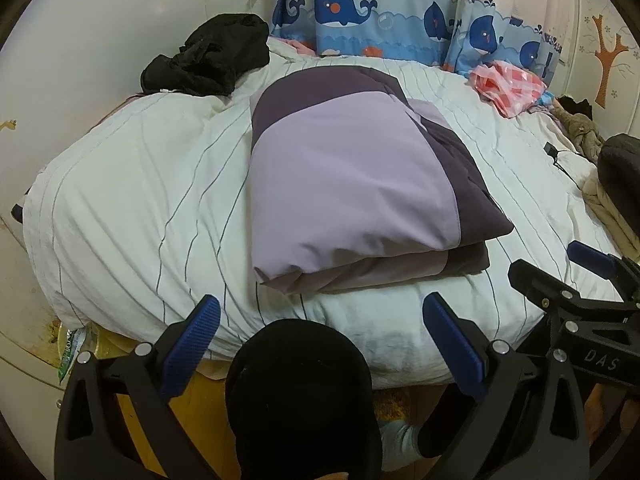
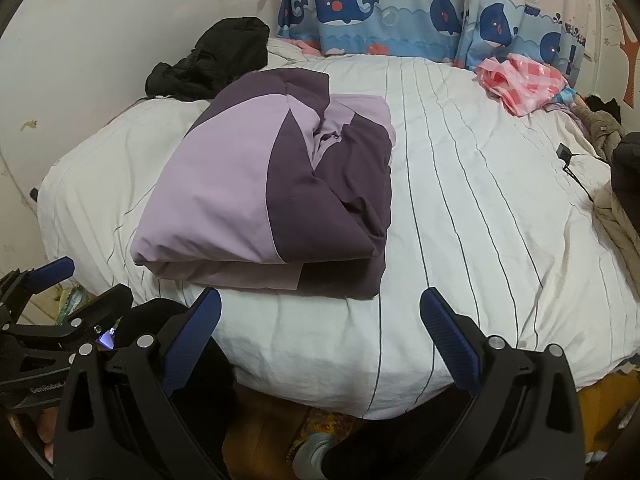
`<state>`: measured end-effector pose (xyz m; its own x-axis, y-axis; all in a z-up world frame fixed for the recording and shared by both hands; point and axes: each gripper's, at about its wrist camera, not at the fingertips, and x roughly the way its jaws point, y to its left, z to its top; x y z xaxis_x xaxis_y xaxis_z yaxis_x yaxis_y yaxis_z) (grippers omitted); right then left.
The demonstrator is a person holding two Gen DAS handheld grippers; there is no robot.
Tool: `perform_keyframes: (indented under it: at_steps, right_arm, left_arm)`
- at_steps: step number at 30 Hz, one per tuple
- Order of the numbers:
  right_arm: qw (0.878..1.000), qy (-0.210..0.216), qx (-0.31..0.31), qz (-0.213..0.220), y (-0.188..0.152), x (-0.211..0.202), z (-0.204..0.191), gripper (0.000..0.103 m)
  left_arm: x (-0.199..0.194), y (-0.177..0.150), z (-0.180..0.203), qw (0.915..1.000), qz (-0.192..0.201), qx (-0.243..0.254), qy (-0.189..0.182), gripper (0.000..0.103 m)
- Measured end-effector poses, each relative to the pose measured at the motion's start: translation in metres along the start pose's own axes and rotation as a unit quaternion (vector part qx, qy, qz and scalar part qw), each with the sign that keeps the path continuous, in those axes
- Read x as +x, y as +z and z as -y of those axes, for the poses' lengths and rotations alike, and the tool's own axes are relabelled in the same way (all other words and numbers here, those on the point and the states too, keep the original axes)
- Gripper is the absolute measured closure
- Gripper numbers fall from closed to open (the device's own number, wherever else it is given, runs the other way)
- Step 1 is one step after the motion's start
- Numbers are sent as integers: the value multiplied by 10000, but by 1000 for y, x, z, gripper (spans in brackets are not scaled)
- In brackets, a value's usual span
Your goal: Fold large clothes
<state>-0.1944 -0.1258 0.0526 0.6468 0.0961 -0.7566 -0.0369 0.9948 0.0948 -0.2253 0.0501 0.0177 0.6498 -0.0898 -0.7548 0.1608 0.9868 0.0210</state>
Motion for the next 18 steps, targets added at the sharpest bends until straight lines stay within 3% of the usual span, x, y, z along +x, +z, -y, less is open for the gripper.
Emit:
perform_keyframes:
  at_steps: [18]
  right_arm:
    - [10000,-10,-57,7,-3,-4,-8,7]
  left_arm:
    - [-11,1,0,9999,78,-91,106,6]
